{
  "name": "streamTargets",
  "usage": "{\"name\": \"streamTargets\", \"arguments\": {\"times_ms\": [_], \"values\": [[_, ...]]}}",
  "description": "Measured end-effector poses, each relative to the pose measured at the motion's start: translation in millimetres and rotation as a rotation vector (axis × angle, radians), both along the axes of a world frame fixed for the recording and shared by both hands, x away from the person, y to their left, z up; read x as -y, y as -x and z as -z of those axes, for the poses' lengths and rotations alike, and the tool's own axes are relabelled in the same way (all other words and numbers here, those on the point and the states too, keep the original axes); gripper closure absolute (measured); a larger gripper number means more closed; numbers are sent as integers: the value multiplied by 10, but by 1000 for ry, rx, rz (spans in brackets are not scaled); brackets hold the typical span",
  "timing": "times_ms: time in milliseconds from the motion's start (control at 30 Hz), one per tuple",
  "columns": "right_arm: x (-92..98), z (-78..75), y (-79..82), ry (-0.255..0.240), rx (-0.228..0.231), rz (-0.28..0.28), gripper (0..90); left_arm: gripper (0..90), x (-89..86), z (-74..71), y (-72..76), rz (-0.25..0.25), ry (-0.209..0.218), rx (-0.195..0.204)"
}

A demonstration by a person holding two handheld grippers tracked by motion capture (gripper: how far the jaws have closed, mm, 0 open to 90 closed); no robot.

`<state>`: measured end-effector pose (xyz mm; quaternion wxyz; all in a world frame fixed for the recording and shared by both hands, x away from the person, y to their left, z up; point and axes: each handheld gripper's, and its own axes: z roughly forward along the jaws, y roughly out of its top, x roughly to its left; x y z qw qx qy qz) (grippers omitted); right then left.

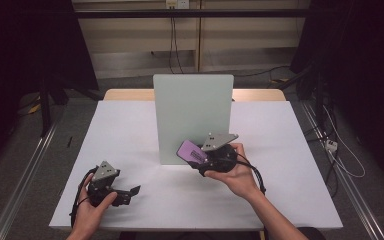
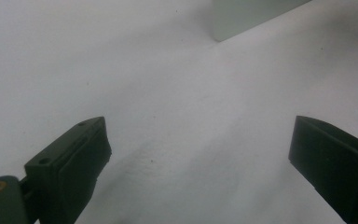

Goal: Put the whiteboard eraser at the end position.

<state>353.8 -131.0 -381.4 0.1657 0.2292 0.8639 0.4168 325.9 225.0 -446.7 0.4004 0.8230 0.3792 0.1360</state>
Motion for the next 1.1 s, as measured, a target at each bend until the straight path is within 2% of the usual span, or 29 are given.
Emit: {"name": "streamTargets", "arguments": {"times_ms": [67,300,467,733,1100], "values": [[3,18,8,17,-24,-20,416,50,-10,-3,-2,2,-9,-2],[71,66,22,41,-88,-27,416,51,0,2,-5,3,-3,-4],[77,98,1,54,-166,-51,415,50,4,-9,-6,4,-10,0],[8,146,25,142,-209,-117,416,51,4,-5,-9,-3,-5,-3],[-35,220,47,169,-249,-143,415,50,2,-3,-15,-4,1,-5]]}}
